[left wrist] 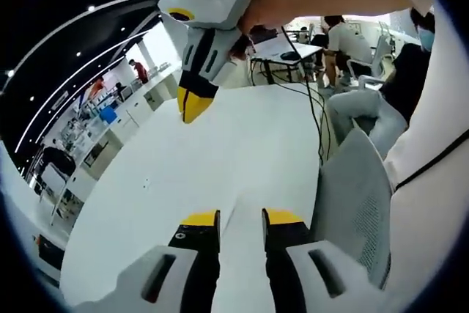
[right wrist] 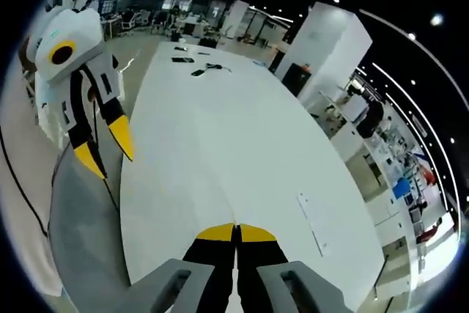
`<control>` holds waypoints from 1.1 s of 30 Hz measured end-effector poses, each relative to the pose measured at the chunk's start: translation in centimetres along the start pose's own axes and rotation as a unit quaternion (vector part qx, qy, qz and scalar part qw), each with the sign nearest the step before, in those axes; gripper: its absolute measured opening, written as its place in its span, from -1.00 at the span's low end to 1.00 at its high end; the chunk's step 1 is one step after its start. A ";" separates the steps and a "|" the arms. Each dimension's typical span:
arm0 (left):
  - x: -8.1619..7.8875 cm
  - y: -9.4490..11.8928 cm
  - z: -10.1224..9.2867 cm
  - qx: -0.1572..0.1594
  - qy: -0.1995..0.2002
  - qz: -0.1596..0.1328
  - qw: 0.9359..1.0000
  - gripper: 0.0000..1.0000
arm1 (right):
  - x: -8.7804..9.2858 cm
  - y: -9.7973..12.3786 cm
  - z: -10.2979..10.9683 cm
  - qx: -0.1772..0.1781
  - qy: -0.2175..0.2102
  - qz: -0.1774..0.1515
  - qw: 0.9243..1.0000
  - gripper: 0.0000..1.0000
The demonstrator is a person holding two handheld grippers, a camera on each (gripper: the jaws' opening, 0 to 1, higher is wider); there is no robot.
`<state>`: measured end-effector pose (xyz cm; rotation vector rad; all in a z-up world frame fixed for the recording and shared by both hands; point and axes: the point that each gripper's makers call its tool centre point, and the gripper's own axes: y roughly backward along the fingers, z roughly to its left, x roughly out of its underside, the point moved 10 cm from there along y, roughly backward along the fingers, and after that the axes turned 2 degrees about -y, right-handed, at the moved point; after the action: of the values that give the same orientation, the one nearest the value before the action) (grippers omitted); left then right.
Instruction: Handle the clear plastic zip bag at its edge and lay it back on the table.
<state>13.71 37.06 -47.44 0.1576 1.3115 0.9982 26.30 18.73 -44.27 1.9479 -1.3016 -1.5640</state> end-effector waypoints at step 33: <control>2.2 0.0 2.2 -0.024 0.042 0.005 0.999 -0.57 | -0.4 -6.9 -6.4 0.117 0.082 0.045 0.989 -1.00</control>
<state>15.37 39.51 -48.33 0.0869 1.3630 1.0525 35.13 20.89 -46.74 2.0720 -1.5357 -1.2281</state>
